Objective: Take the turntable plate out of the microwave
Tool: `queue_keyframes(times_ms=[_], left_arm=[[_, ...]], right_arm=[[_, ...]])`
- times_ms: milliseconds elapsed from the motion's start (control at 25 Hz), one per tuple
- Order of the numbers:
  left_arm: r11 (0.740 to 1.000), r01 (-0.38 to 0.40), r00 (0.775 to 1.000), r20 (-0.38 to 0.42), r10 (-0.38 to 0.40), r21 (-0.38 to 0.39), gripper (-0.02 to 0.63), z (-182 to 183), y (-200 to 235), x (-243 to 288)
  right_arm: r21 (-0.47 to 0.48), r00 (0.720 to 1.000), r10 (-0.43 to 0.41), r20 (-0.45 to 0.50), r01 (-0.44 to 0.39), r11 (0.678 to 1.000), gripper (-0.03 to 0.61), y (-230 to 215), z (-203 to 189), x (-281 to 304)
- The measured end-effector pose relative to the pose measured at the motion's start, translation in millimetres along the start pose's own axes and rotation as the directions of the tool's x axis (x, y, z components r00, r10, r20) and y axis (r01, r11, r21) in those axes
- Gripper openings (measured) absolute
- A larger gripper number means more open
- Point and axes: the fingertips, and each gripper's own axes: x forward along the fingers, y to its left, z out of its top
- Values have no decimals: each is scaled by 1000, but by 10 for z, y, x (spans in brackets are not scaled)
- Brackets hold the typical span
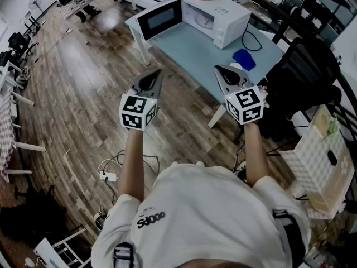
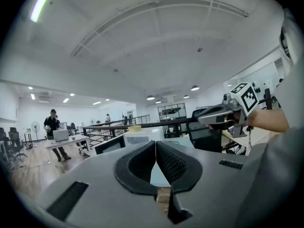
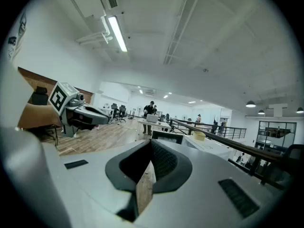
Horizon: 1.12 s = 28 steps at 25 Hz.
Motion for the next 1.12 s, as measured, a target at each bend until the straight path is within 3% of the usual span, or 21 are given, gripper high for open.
queue_keyframes(times_ms=[840, 1120], left_arm=[[994, -107, 993, -44, 107, -9, 18, -152, -238, 31], [994, -103, 993, -55, 102, -16, 18, -293, 51, 331]], right_arm=[[26, 997, 71, 36, -72, 997, 6, -273, -207, -70], [65, 998, 65, 15, -66, 996, 6, -439, -338, 342]])
